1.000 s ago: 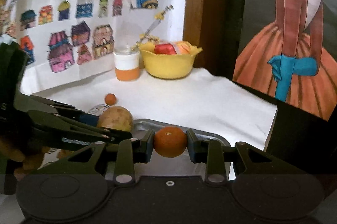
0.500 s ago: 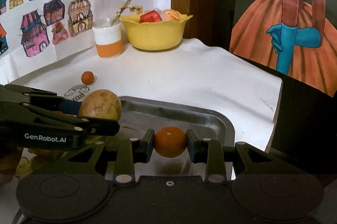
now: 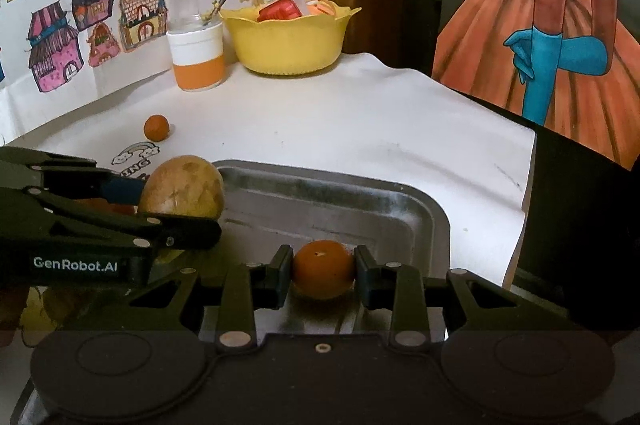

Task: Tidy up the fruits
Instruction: 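Carry the brown fruit with the left tool over the steel tray while the right tool carries the tangerine, then open the left tool to drop the brown fruit in the tray while the right tool releases the tangerine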

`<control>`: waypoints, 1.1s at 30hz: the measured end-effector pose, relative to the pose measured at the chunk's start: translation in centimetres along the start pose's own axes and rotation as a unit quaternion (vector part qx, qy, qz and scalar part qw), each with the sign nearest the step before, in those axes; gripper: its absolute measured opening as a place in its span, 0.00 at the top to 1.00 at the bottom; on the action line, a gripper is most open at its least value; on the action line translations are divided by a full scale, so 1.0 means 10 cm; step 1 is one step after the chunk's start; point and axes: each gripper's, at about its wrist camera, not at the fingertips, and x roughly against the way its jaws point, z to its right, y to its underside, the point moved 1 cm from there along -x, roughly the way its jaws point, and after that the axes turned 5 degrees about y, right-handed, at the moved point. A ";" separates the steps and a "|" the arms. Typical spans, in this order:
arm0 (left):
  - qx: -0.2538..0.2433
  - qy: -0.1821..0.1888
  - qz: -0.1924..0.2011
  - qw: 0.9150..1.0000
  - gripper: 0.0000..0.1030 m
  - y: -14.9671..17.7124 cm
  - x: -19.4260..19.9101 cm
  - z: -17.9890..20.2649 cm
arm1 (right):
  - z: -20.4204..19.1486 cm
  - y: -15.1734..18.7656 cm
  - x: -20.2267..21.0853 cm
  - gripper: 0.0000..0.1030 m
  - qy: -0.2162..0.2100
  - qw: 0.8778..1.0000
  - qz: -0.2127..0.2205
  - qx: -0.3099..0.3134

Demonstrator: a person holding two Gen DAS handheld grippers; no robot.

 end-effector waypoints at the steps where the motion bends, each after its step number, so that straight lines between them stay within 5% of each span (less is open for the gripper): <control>1: 0.002 0.001 0.003 1.000 0.43 0.00 0.01 0.00 | 0.00 0.01 0.01 0.65 0.002 1.000 0.000 0.001; 11: 0.008 -0.010 0.016 1.000 0.26 0.01 0.18 0.01 | -0.04 0.04 0.21 0.54 0.020 1.000 0.018 0.010; 20: 0.016 -0.018 0.053 0.998 0.04 -0.05 0.53 0.05 | -0.05 0.02 0.64 0.22 0.041 0.997 0.063 0.003; 25: 0.017 -0.026 0.075 0.997 0.01 -0.04 0.76 0.07 | -0.09 0.03 0.93 0.04 0.051 0.995 0.089 -0.003; 33: 0.023 -0.035 0.104 0.994 0.00 0.04 1.17 0.03 | -0.24 0.09 1.41 0.01 0.061 0.989 0.133 -0.008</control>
